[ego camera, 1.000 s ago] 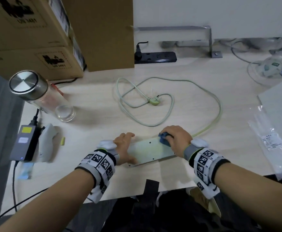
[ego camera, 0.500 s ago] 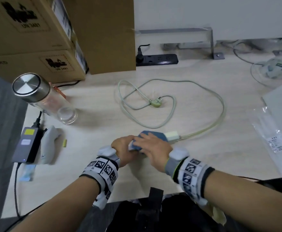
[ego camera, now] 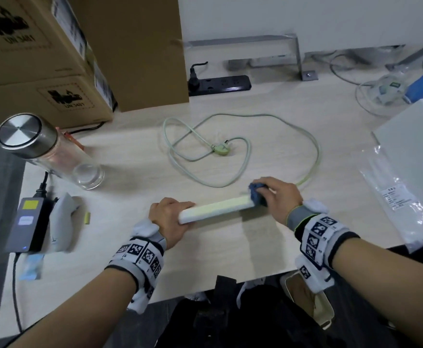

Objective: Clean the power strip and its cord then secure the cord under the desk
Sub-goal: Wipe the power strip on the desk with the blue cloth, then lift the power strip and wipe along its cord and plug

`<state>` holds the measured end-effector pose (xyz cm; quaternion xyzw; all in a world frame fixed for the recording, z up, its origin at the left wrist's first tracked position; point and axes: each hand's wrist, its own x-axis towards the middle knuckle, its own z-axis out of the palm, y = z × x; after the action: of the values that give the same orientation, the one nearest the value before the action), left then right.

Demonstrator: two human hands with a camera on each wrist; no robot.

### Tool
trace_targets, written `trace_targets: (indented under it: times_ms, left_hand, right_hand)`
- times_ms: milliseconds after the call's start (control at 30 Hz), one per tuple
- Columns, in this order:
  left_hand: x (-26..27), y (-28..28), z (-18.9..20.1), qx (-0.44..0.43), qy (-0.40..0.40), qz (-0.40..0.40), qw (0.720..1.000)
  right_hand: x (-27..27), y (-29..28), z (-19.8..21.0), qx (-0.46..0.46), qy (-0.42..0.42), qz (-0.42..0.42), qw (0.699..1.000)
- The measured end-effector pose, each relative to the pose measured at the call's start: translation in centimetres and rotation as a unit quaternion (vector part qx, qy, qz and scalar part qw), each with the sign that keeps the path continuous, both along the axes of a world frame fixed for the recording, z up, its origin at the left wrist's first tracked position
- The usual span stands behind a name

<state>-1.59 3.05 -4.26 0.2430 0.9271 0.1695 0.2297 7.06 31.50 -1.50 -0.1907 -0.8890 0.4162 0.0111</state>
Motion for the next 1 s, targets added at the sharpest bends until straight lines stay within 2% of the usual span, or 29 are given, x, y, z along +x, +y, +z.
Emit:
trace_targets:
  times_ms: [67,100,167,233,300,433,567,600,633,700,800,900,1000]
  left_hand:
    - [0.0,-0.8,-0.3,0.009,0.057,-0.061,0.996]
    - [0.0,-0.9,-0.1,-0.017,0.076,-0.117,0.990]
    - [0.8,-0.4,1.0,-0.071,0.079,-0.199,0.974]
    - [1.5,0.8,1.6,-0.093,0.069,-0.220,0.969]
    - [2.1,2.9,2.1,-0.081,0.067,-0.206,0.973]
    - [3.8,7.0,1.6,-0.102,0.045,-0.179,0.978]
    - [4.6,10.3,1.6,-0.132,0.029,-0.167,0.977]
    - [4.5,10.9,1.9,-0.127,0.032,-0.159,0.979]
    - [4.3,10.9,2.1,-0.116,0.027,-0.137,0.983]
    - [3.4,10.5,2.9,-0.082,-0.017,-0.066,0.994]
    - [1.6,10.3,6.0,0.018,-0.077,0.038,0.996]
    - [-0.6,10.0,9.1,0.053,-0.055,0.073,0.994]
    - [-3.1,10.0,12.5,0.088,-0.019,0.128,0.988]
  right_hand:
    - [-0.3,1.4,1.1,-0.093,-0.002,-0.123,0.988]
    - [-0.4,2.1,1.8,-0.149,0.017,-0.177,0.973]
    - [-0.1,3.0,3.1,-0.295,0.039,-0.275,0.914]
    - [0.2,3.7,4.0,-0.432,0.041,-0.324,0.841]
    - [0.4,4.2,5.0,-0.507,0.037,-0.325,0.797]
    - [0.7,4.1,6.6,-0.592,0.061,-0.322,0.736]
    - [0.6,5.4,7.7,-0.682,0.093,-0.340,0.641]
    - [0.6,5.2,8.1,-0.694,0.080,-0.342,0.629]
    - [0.5,4.4,8.3,-0.703,0.055,-0.327,0.630]
    - [0.2,2.9,7.6,-0.700,0.000,-0.298,0.649]
    - [0.4,2.7,8.3,-0.722,-0.012,-0.260,0.641]
    - [-0.3,3.3,9.7,-0.772,0.057,-0.224,0.592]
    - [-1.6,3.7,10.5,-0.814,0.068,-0.236,0.526]
